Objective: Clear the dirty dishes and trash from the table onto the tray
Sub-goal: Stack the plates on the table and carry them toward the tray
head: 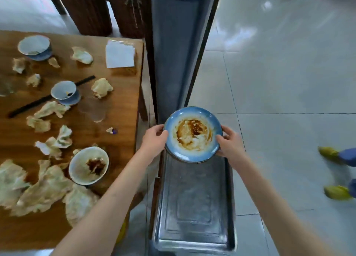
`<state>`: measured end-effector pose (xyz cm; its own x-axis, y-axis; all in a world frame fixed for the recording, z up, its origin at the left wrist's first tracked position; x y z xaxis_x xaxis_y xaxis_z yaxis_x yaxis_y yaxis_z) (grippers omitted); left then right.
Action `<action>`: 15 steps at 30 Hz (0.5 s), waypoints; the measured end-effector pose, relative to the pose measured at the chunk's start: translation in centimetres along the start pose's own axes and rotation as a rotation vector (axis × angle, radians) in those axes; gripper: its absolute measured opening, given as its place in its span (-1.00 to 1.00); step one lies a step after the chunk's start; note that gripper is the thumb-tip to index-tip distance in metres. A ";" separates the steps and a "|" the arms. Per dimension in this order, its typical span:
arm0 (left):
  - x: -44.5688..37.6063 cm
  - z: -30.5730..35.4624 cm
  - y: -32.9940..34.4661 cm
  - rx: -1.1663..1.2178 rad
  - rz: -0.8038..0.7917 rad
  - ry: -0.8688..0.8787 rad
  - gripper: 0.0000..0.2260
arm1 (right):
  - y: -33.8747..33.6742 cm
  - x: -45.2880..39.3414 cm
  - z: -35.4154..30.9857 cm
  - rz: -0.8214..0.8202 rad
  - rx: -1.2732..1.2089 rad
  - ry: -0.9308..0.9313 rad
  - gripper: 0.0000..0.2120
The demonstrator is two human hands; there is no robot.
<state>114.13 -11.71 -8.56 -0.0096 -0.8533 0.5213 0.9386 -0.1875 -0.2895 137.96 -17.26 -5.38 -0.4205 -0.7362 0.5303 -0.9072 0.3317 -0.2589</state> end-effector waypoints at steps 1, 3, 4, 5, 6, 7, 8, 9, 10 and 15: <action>-0.8 -0.6 1.1 -0.030 0.011 -0.008 -0.72 | -0.2 -1.3 1.1 -0.007 -0.001 0.001 -0.62; -2.6 -2.1 2.8 -0.081 0.028 -0.028 -0.71 | -0.1 -3.7 3.2 -0.019 -0.006 -0.001 -0.61; -3.6 -3.1 3.7 -0.100 0.036 -0.035 -0.71 | -0.1 -4.9 4.5 -0.024 -0.007 0.000 -0.61; -4.6 -4.0 4.4 -0.120 0.042 -0.034 -0.71 | 0.1 -6.0 5.6 -0.030 -0.007 -0.008 -0.61; -5.6 -4.8 5.0 -0.146 0.046 -0.031 -0.71 | 0.2 -7.1 6.7 -0.033 -0.010 -0.017 -0.61; -6.6 -5.8 5.7 -0.171 0.051 -0.034 -0.71 | 0.4 -8.4 7.9 -0.034 -0.017 -0.019 -0.61; -7.6 -6.8 6.2 -0.187 0.058 -0.044 -0.72 | 0.7 -9.5 9.0 -0.037 -0.021 -0.021 -0.62; -8.4 -7.7 6.8 -0.195 0.062 -0.056 -0.72 | 0.9 -10.5 10.1 -0.040 -0.023 -0.022 -0.62; -9.3 -8.7 7.4 -0.196 0.063 -0.065 -0.73 | 1.2 -11.5 11.2 -0.042 -0.020 -0.021 -0.62; -12.4 -12.6 9.9 -0.217 0.046 -0.095 -0.73 | 2.2 -15.0 16.7 -0.042 -0.017 0.010 -0.61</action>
<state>119.17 -9.06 -28.01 0.0734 -0.8158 0.5737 0.8410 -0.2586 -0.4753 142.54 -15.30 -27.36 -0.3820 -0.7437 0.5485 -0.9241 0.3105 -0.2227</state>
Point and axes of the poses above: each hand's wrist, its own x-axis away from the middle knuckle, its own y-axis out of the palm, z = x × y, the point moved 8 cm from there along -x, towards the middle knuckle, and after that the axes turned 5 degrees about -x, right-handed, at the moved point
